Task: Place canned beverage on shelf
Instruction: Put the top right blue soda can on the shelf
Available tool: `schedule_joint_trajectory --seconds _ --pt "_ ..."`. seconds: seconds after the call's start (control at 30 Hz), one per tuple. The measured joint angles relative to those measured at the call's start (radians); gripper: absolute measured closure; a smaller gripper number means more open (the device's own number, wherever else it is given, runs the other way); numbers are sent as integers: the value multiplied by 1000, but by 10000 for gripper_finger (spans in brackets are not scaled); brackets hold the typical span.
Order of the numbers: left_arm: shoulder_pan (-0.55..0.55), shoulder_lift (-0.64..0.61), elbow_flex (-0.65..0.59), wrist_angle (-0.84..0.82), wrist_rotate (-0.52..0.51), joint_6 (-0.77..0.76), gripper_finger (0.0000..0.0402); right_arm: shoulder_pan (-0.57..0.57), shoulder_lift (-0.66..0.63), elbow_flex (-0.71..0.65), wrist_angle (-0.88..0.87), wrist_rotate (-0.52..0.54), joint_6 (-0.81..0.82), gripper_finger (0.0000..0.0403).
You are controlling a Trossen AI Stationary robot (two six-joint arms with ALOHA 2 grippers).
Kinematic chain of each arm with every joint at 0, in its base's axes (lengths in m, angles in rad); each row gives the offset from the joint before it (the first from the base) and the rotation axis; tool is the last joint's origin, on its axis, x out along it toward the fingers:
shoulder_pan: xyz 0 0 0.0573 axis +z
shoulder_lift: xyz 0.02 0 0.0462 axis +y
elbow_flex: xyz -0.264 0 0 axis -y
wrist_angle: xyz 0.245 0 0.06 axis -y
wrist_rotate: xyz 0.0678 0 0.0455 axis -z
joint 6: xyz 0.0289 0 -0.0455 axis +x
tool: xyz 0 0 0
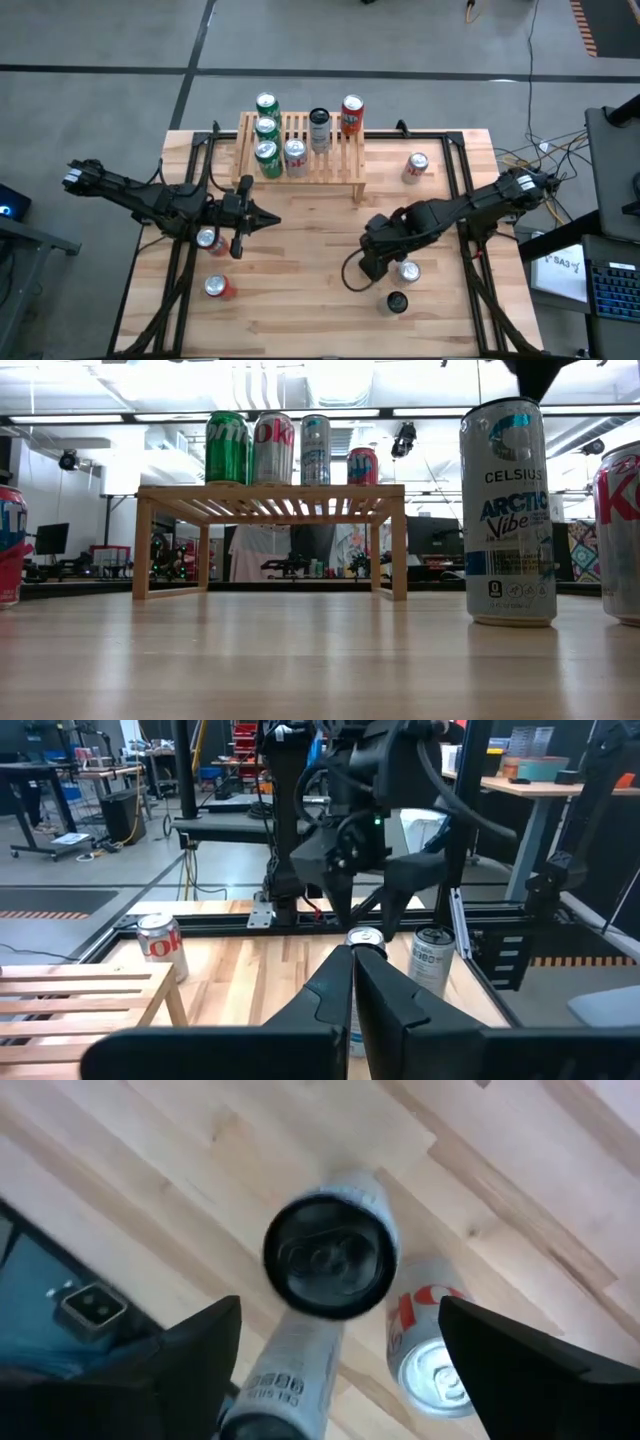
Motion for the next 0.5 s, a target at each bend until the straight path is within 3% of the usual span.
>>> schedule_joint_trajectory --seconds 0.5 --pt "0 0 0 -1 0 6 401 -29 44 1 17 -30 1 64"
